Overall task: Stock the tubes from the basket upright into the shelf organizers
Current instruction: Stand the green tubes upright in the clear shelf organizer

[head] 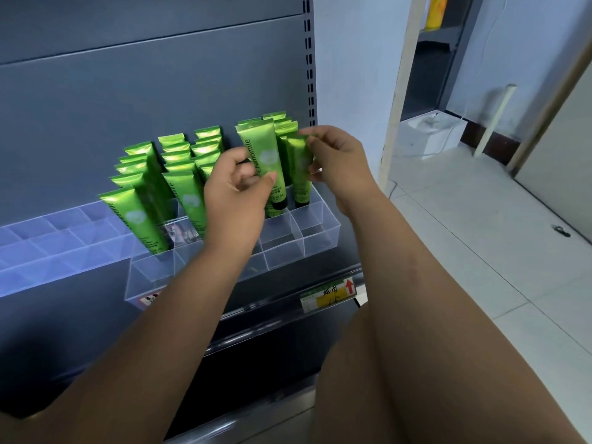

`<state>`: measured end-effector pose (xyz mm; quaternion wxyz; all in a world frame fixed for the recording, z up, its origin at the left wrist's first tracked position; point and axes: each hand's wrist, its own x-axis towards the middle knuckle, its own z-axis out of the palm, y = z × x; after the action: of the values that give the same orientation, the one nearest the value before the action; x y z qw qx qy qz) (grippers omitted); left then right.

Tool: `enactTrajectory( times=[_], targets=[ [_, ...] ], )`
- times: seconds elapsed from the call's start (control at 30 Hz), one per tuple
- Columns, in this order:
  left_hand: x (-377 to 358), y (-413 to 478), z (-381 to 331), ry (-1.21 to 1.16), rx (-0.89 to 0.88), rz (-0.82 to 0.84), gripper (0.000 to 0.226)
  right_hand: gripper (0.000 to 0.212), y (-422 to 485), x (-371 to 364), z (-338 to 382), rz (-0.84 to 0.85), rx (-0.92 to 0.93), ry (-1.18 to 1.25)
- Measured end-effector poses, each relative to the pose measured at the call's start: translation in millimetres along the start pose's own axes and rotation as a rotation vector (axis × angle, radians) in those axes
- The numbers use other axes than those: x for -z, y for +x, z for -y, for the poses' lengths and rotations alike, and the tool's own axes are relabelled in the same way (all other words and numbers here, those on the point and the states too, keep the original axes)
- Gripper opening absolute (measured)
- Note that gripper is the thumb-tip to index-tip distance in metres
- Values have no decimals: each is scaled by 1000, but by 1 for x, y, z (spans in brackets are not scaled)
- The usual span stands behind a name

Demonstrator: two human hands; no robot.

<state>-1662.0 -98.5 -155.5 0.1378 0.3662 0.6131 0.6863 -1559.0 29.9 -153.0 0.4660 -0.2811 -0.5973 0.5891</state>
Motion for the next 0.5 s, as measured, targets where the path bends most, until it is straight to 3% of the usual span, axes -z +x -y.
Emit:
enactTrajectory(
  times=[0.2,0.5],
  targets=[
    [-4,-2,9,34,21,11,44,25,10,4,-9,49,-19,-59],
    [-12,2,14,32,18,19,44,23,19,14,-7,87,130,-220]
  ],
)
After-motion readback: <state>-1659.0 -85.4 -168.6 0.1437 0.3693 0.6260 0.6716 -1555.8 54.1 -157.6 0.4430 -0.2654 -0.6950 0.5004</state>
